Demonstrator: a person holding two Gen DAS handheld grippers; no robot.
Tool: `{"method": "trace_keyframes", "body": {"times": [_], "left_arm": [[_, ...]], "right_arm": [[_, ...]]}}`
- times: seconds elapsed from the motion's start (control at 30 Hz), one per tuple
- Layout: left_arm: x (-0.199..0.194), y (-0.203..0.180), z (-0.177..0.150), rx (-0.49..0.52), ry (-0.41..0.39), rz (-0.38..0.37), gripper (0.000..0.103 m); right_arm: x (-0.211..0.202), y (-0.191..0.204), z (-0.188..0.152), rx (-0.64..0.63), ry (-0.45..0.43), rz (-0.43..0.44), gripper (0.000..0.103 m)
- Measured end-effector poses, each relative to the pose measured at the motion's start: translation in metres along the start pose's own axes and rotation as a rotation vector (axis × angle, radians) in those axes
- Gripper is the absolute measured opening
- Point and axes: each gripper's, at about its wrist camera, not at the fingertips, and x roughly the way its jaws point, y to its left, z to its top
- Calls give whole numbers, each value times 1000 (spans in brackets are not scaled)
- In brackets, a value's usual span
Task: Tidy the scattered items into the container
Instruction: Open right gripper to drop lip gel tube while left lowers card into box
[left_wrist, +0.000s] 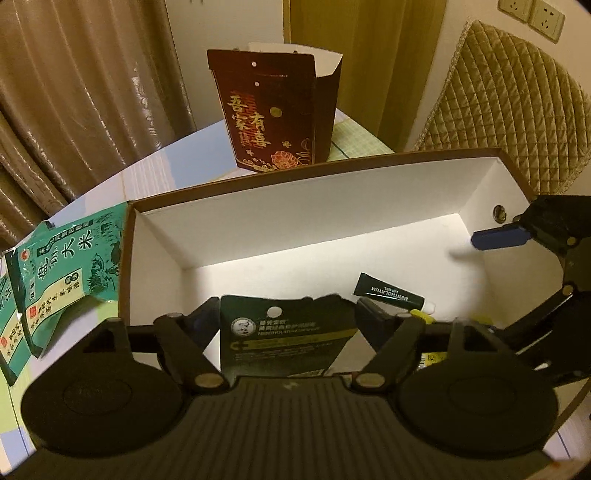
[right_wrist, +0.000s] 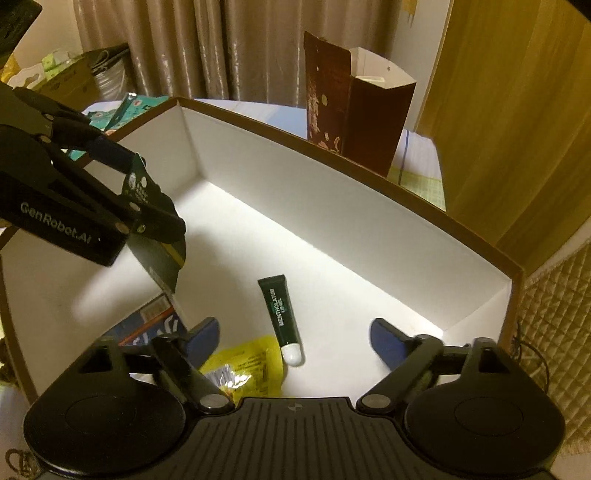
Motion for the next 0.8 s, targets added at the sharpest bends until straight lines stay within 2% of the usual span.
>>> {"method": "trace_keyframes", "body": {"times": [0.07,0.47,0.8], "left_arm": [[-4,0,-1,1,-8,11,84],[-51,-2,3,24,-122,-5,86],[-85,0,-37,17,-141,-39,87]], "right_arm": [[-6,0,-3,4,-10,-4,92],[-37,6,-13,41,-67,-4,98],[-74,17,-36,87,-119,-28,99]]}}
